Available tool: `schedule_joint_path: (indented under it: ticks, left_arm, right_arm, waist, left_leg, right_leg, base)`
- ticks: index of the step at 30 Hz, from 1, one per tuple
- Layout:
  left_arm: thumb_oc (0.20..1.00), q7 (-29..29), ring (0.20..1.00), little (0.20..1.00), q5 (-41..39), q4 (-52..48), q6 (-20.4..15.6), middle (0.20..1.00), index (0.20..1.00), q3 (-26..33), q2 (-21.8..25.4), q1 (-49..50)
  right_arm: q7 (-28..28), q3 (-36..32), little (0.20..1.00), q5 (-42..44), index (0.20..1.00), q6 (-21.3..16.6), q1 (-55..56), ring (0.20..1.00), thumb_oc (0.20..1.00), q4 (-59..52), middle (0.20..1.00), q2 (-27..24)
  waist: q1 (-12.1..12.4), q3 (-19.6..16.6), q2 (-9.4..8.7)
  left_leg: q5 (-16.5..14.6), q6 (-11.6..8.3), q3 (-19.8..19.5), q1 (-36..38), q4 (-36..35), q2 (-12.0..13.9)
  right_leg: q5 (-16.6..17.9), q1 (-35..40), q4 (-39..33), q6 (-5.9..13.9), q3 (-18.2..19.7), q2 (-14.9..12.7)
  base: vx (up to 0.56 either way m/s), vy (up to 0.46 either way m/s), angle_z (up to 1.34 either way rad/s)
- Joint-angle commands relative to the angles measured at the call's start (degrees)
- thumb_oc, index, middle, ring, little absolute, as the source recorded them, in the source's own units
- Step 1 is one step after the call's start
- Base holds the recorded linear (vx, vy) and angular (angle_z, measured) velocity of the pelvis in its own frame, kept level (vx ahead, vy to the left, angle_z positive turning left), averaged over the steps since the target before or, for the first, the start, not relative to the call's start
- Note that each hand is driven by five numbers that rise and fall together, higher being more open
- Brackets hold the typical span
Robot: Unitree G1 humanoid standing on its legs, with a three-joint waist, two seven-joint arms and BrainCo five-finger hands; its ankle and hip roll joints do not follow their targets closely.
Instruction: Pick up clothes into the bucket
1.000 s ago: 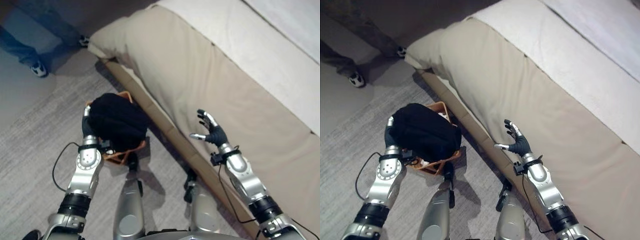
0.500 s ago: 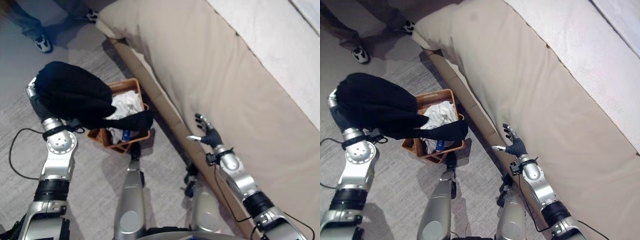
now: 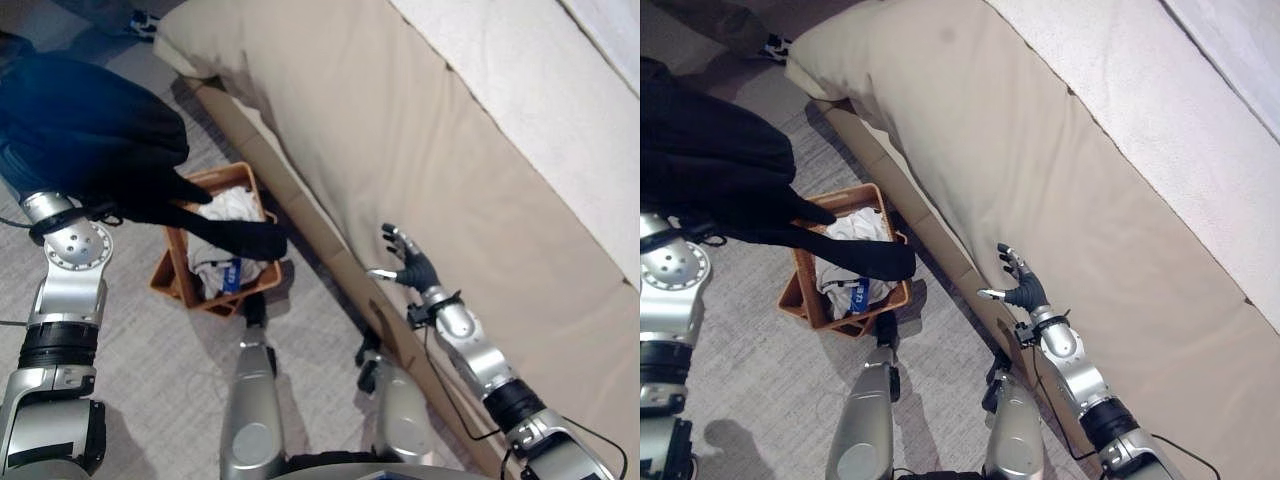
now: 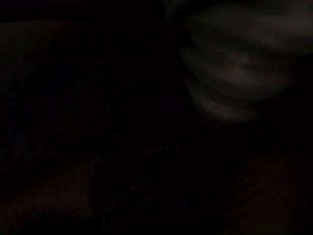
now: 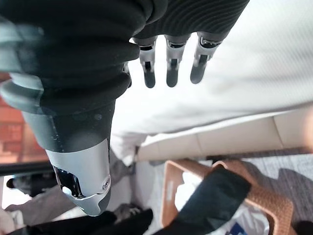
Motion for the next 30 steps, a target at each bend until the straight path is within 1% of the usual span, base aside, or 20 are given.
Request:
schedule_joint_path:
  ticks: [1,3,4,5,7,10,11,13,16,22,30]
  left_arm:
    - [0.2,2.8,0.2,0.2,2.3,-4.2,-4.6,0.2,0.2,6.0,1.1,-2.0]
    - [0.2,2.9,0.2,0.2,2.3,-4.3,-4.5,0.2,0.2,6.1,1.1,-1.9]
    - [0.2,3.3,0.2,0.2,2.4,-6.5,-5.2,0.2,0.2,6.6,1.1,-2.2]
    - [0.2,3.1,0.2,0.2,2.2,-9.4,-6.0,0.2,0.2,7.3,0.9,-1.8]
    - [0.2,2.5,0.2,0.2,2.1,-11.8,-6.3,0.2,0.2,7.9,0.8,-1.2]
    - [0.2,1.0,0.2,0.2,0.8,-14.2,-7.2,0.2,0.2,7.9,0.3,-1.1]
    - [0.2,-0.8,0.2,0.2,-1.2,-15.8,-8.1,0.2,0.2,6.9,-0.5,-1.9]
    - [0.2,-1.9,0.2,0.2,-2.7,-16.7,-8.6,0.2,0.2,6.0,-0.8,-3.0]
    - [0.2,-2.7,0.2,0.2,-2.8,-18.2,-8.5,0.2,0.2,5.3,-0.8,-3.8]
    - [0.2,-4.9,0.2,0.2,-5.4,-20.5,-9.4,0.2,0.2,5.5,-0.8,-3.5]
    - [0.2,-5.5,0.2,0.2,-6.1,-20.0,-9.1,0.2,0.2,4.4,-0.4,-5.2]
  right_arm:
    - [-0.1,-0.1,1.0,1.0,1.0,-2.9,-0.1,1.0,1.0,-3.5,1.0,-0.4]
    - [-0.1,-0.1,1.0,1.0,1.0,-2.9,-0.1,1.0,1.0,-3.5,1.0,-0.4]
    - [-0.1,-0.3,1.0,1.0,1.0,-2.9,0.0,1.0,1.0,-3.5,1.0,-0.6]
    - [-0.1,-0.9,1.0,0.9,1.0,-2.7,0.3,1.0,1.0,-3.5,1.0,-0.7]
    - [0.0,-1.2,1.0,0.7,1.0,-2.4,0.7,1.0,1.0,-3.4,1.0,-0.9]
    - [0.2,-1.7,1.0,0.8,1.0,-1.9,1.2,1.0,1.0,-3.1,1.0,-1.1]
    - [0.5,-2.1,1.0,0.6,1.0,-1.5,1.5,1.0,1.0,-2.9,1.0,-1.3]
    - [1.0,-2.4,1.0,1.0,1.0,-1.0,1.9,1.0,1.0,-3.0,1.0,-1.4]
    - [1.2,-2.9,1.0,0.7,1.0,-0.6,2.1,1.0,1.0,-3.3,1.0,-1.7]
    - [1.4,-4.3,1.0,0.5,1.0,-0.1,2.9,1.0,1.0,-3.4,1.0,-1.9]
    - [2.1,-4.6,1.0,-0.3,1.0,0.3,3.6,1.0,1.0,-3.3,1.0,-1.9]
  waist:
    - [0.2,-1.3,0.14]
    - [0.1,-1.3,0.14]
    - [0.3,-1.6,0.27]
    - [0.3,-1.7,0.3]
    - [0.3,-2.2,0.56]
    - [0.3,-3.1,0.9]
    - [0.3,-3.8,1.2]
    - [0.2,-4.3,1.63]
    - [0.3,-4.7,2.09]
    - [0.4,-5.4,3.01]
    - [0.0,-5.5,3.51]
  left_leg:
    - [-7.3,1.0,0.6,-0.2,3.3,-0.6]
    - [-7.4,1.0,0.6,-0.2,3.3,-0.6]
    - [-7.4,1.04,0.6,0.0,3.2,-0.7]
    - [-6.1,1.61,1.2,-0.3,3.3,-1.1]
    - [-6.1,1.62,1.2,0.2,3.1,-1.2]
    - [-6.0,1.65,1.3,0.8,2.6,-1.3]
    - [-5.9,1.63,1.1,1.2,2.1,-1.5]
    - [-5.7,1.64,1.0,1.7,1.5,-1.9]
    - [-5.5,1.64,0.8,2.3,0.9,-2.3]
    - [-5.7,1.89,0.8,3.5,0.6,-2.8]
    - [-5.6,1.88,0.7,3.7,0.6,-2.9]
  right_leg:
    - [4.0,-0.9,1.3,2.6,1.7,-4.3]
    - [4.0,-0.8,1.3,2.61,1.7,-4.3]
    - [3.9,-0.5,1.0,2.6,1.8,-4.3]
    - [5.0,-0.6,0.7,1.94,0.8,-4.8]
    - [5.0,0.0,0.2,1.95,0.8,-4.8]
    - [5.3,0.5,-0.3,2.0,0.6,-4.9]
    - [5.5,1.1,-0.6,2.13,0.5,-5.0]
    - [5.4,1.6,-0.8,2.13,0.3,-5.2]
    - [5.2,2.1,-0.9,2.2,0.2,-5.4]
    - [5.2,3.0,-0.9,2.22,0.3,-5.7]
    - [4.7,3.1,-0.7,2.25,0.4,-5.7]
  base:
    - [0.0,0.0,0.0]
    - [0.02,0.0,-0.06]
    - [-0.04,0.02,-0.06]
    - [-0.03,0.019,-0.06]
    - [0.0,0.009,-0.02]
    - [0.03,0.0,0.01]
    - [0.03,0.002,0.02]
    - [0.04,0.005,0.03]
    - [0.03,0.005,0.05]
    - [0.01,0.005,0.02]
    - [0.0,0.0,0.0]
